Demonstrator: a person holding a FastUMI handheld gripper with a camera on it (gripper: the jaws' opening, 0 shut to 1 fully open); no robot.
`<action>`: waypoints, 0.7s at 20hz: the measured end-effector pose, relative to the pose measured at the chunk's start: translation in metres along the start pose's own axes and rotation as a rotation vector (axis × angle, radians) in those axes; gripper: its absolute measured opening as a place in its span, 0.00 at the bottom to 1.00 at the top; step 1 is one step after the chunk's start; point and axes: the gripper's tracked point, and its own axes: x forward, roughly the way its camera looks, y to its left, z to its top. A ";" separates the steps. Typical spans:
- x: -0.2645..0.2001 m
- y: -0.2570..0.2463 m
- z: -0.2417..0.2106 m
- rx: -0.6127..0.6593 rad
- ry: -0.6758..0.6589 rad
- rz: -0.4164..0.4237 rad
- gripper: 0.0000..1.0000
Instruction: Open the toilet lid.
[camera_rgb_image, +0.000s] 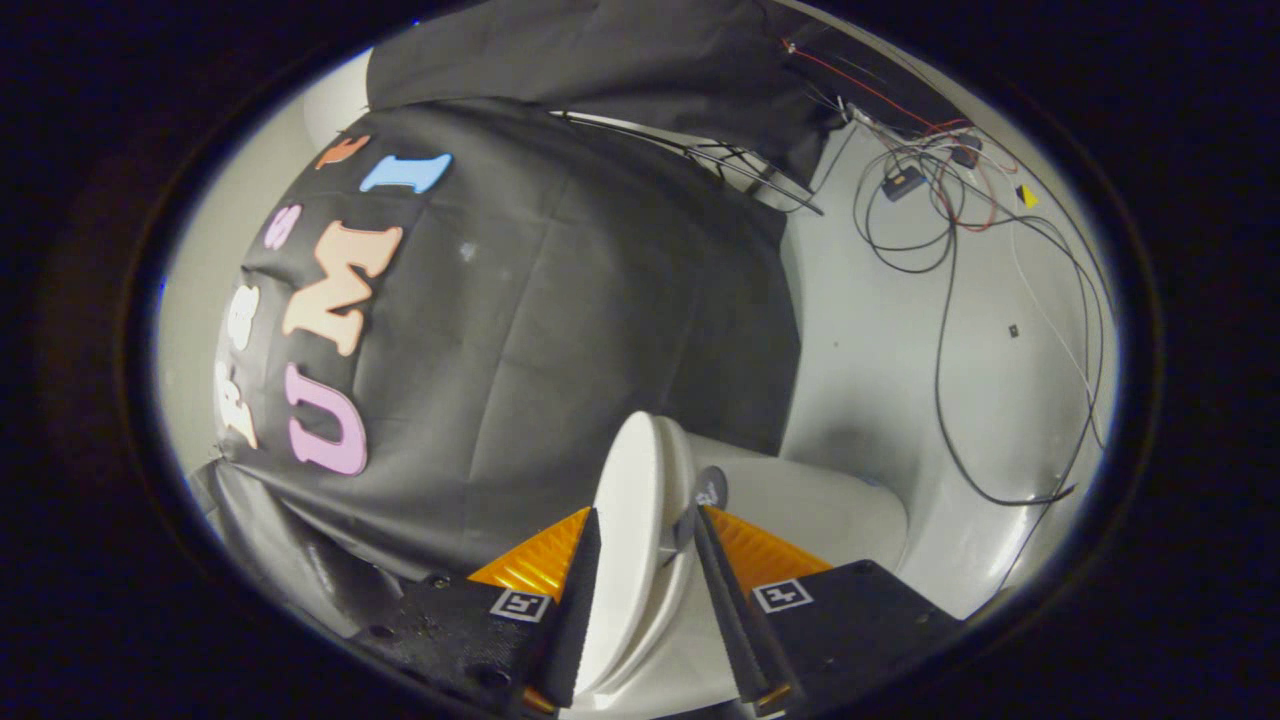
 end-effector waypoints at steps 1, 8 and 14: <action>0.002 -0.007 0.000 0.009 -0.005 -0.019 0.59; 0.033 -0.002 0.007 0.113 0.013 0.096 0.59; 0.045 -0.013 0.014 0.171 0.034 0.083 0.32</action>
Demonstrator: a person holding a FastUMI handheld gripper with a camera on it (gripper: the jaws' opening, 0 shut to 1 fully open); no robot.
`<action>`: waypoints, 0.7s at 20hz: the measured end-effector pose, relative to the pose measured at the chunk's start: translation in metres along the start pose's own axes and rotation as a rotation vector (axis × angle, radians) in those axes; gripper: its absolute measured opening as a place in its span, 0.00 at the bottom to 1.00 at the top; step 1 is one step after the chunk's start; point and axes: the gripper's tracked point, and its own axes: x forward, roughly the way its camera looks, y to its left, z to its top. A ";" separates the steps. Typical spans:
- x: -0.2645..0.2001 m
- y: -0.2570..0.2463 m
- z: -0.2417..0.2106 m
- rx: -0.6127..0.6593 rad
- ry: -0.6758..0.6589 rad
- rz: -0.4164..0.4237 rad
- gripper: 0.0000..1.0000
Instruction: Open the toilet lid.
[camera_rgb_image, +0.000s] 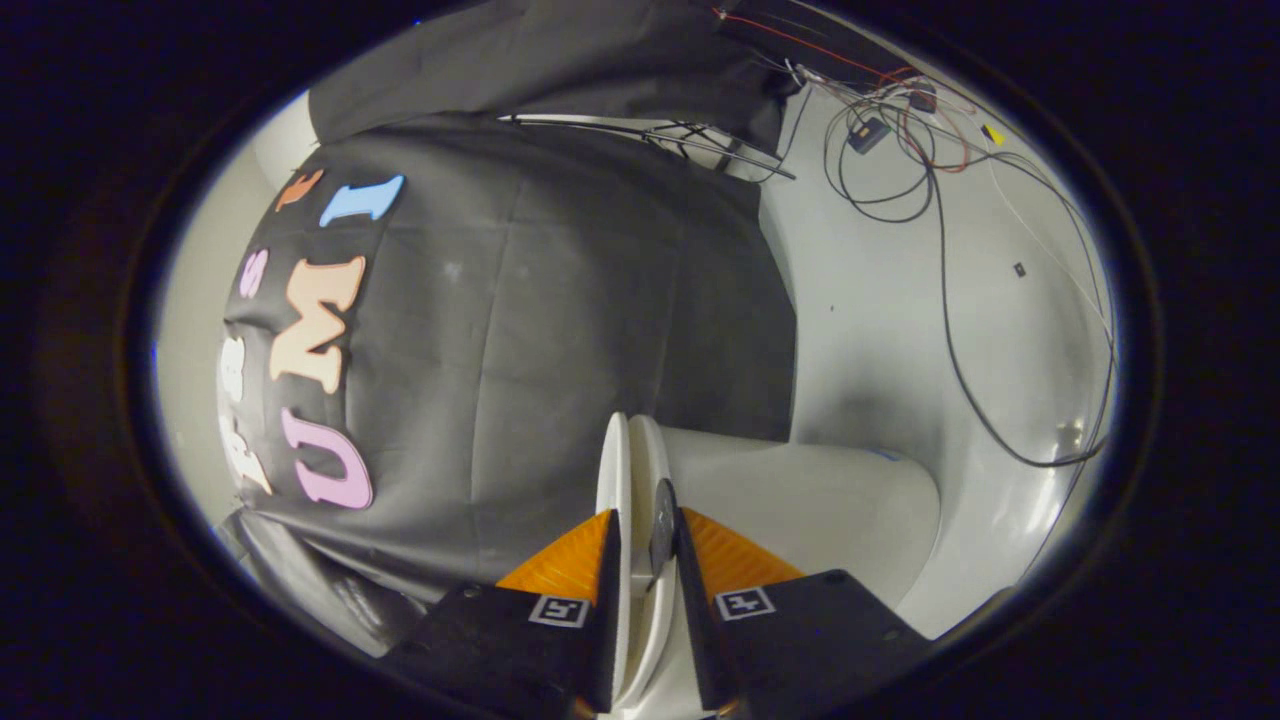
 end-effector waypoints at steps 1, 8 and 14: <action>0.002 -0.002 -0.001 0.015 -0.001 -0.006 0.26; 0.001 0.016 -0.009 -0.122 0.016 -0.043 0.02; -0.007 0.050 -0.010 -0.339 0.023 -0.129 0.02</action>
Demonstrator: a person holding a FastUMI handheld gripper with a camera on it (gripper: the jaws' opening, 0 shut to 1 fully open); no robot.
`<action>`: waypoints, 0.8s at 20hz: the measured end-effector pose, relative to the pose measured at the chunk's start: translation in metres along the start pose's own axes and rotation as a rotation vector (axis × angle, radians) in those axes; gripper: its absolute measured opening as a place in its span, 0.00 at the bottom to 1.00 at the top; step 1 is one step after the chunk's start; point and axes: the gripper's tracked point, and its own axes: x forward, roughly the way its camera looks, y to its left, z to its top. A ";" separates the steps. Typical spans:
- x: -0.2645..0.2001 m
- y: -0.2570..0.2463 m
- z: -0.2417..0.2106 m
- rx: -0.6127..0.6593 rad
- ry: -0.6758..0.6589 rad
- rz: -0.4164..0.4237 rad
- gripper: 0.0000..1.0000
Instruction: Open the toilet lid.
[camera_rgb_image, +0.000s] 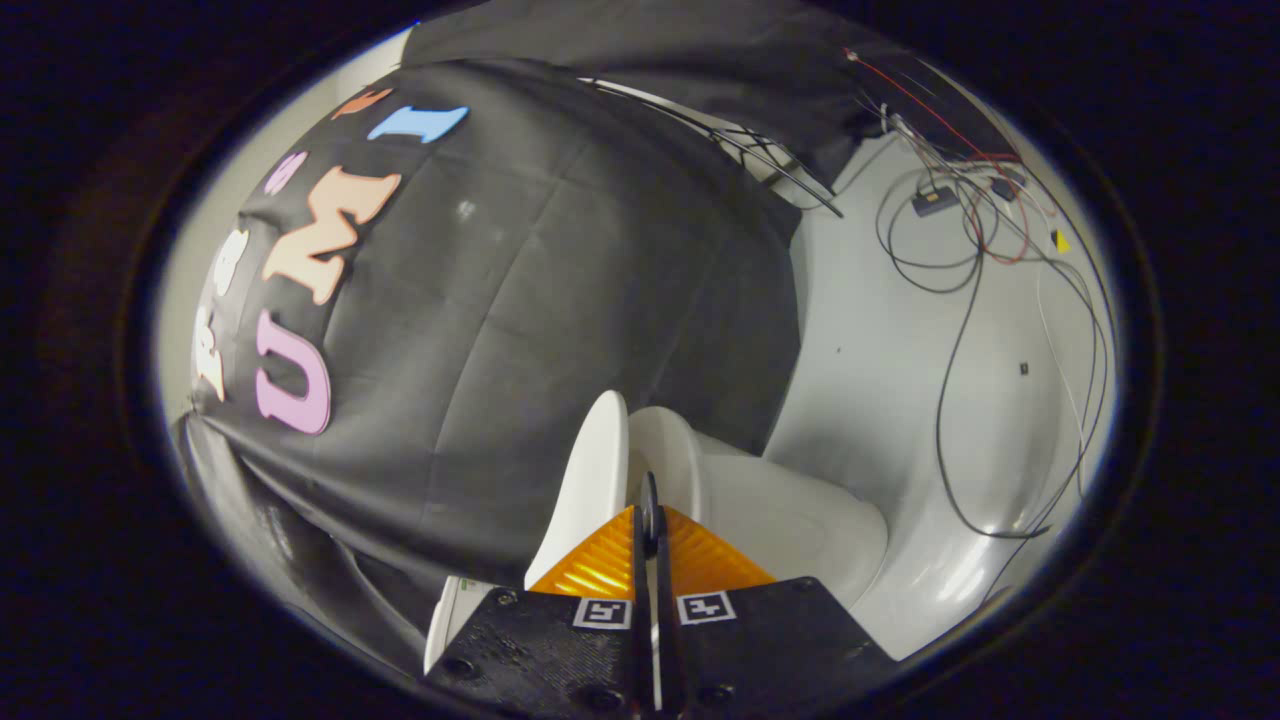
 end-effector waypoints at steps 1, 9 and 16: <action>-0.004 0.011 0.002 -0.027 -0.010 0.017 0.03; -0.020 0.073 0.013 -0.312 0.004 0.036 0.03; -0.029 0.146 0.012 -0.596 -0.002 0.122 0.07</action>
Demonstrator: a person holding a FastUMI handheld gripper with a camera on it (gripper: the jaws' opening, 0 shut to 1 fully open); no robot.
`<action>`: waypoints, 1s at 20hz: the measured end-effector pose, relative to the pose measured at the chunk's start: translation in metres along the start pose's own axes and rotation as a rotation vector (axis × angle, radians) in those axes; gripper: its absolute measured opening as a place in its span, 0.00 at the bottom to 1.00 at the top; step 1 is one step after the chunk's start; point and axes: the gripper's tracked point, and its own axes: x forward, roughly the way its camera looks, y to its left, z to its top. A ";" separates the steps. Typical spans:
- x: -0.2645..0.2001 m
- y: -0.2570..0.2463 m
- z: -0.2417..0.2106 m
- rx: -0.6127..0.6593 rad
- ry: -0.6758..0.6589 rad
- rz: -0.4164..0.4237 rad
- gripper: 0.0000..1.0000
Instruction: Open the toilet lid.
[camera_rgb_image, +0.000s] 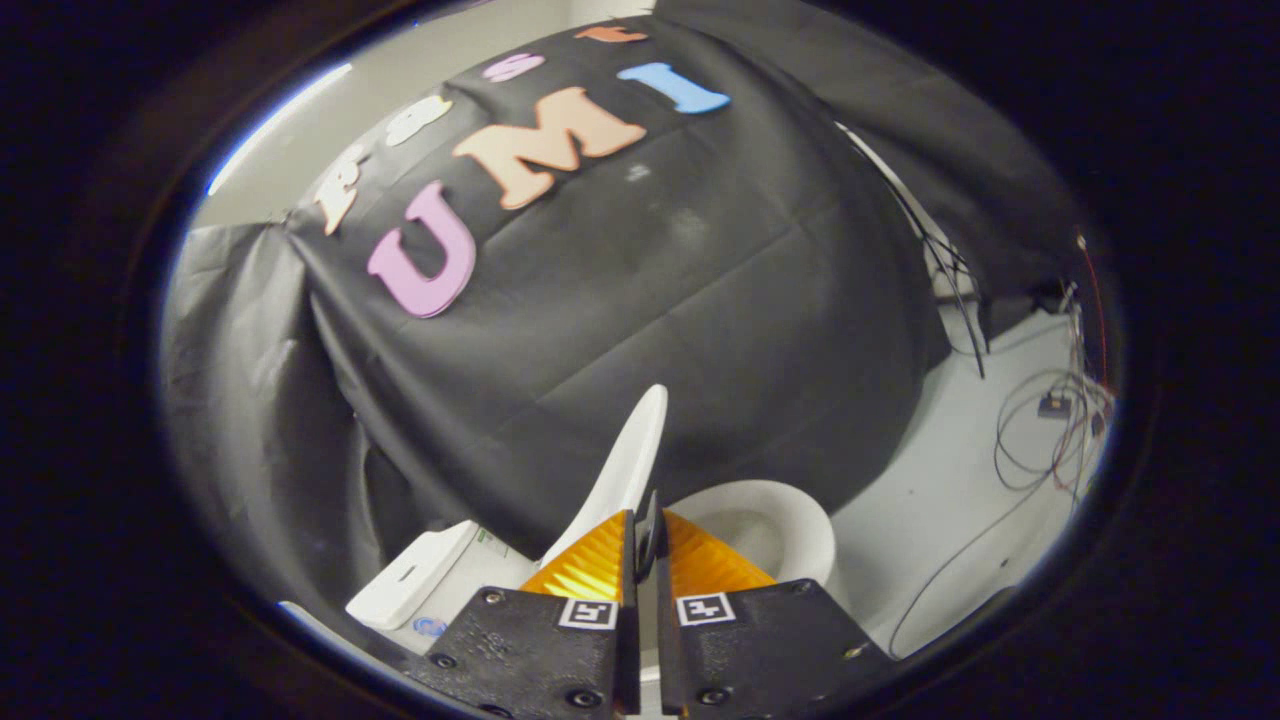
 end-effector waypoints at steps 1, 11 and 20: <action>-0.002 0.010 0.005 -0.039 -0.004 0.009 0.07; -0.006 0.098 0.025 -0.346 -0.025 0.088 0.08; -0.003 0.157 0.032 -0.506 -0.016 0.153 0.09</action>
